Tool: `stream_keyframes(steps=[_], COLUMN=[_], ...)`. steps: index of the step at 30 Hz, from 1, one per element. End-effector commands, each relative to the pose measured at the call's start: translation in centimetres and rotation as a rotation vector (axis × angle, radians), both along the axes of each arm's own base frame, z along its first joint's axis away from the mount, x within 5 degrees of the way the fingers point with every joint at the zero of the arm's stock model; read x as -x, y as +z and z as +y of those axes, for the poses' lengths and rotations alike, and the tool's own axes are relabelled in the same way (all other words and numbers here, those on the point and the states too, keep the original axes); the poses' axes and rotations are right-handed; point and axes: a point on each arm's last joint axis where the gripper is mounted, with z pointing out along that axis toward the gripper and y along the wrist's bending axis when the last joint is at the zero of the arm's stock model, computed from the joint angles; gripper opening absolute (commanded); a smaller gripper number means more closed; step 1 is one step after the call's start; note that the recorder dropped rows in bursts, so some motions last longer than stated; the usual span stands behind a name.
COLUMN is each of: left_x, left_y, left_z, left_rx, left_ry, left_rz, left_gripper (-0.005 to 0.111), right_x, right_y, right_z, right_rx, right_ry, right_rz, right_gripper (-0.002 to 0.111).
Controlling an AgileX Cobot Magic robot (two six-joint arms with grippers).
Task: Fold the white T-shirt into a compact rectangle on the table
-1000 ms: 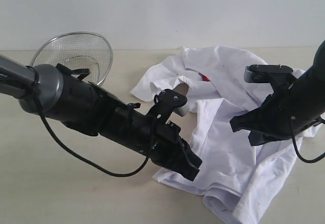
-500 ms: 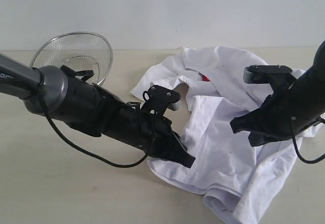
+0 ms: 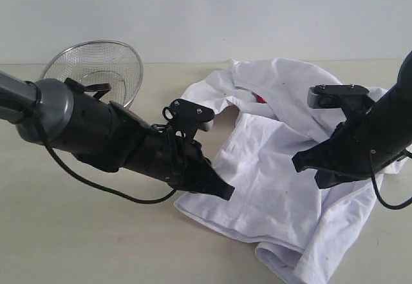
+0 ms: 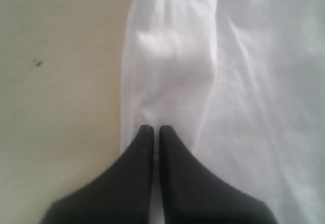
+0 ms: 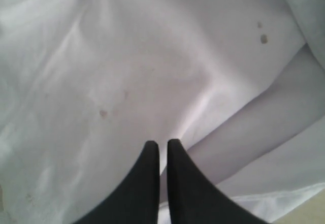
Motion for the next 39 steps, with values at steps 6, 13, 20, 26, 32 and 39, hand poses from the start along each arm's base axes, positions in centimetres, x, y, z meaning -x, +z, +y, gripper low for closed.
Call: stream_keyframes(steps=[6,13,20,26,32,39], left_x=[1.5,1.2,2.6,2.9,2.7,1.8], left_y=[-0.7,0.5,4.7,4.0,1.4,-0.5], left_z=[1.7,2.9,1.7,1.2,0.5,1.1], left_rx=[-0.055,-0.076,0.088,0.076,0.078,-0.011], left_ry=[0.022,0.049,-0.094,-0.133,-0.153,-0.077], left_rz=[0.028,-0.025,-0.024,-0.015,0.080,0.069], left_gripper=[0.005,0.005,0.005,0.005,0.005,0.005], right_x=[0.0,0.1,0.2,0.1,0.1,0.3], right_y=[0.3,1.2,2.2,2.3,2.3,2.2], right_z=[0.1,0.1,0.1,0.0,0.0,0.1], right_rx=[-0.009,-0.013,-0.014,-0.011,-0.010,-0.009], right_ry=[0.007,0.011,0.008,0.002,0.004,0.016], right_rz=[-0.008,-0.042,-0.087,-0.105,-0.104,-0.079], right_gripper=[0.000,0.000,0.000,0.000,0.000,0.000])
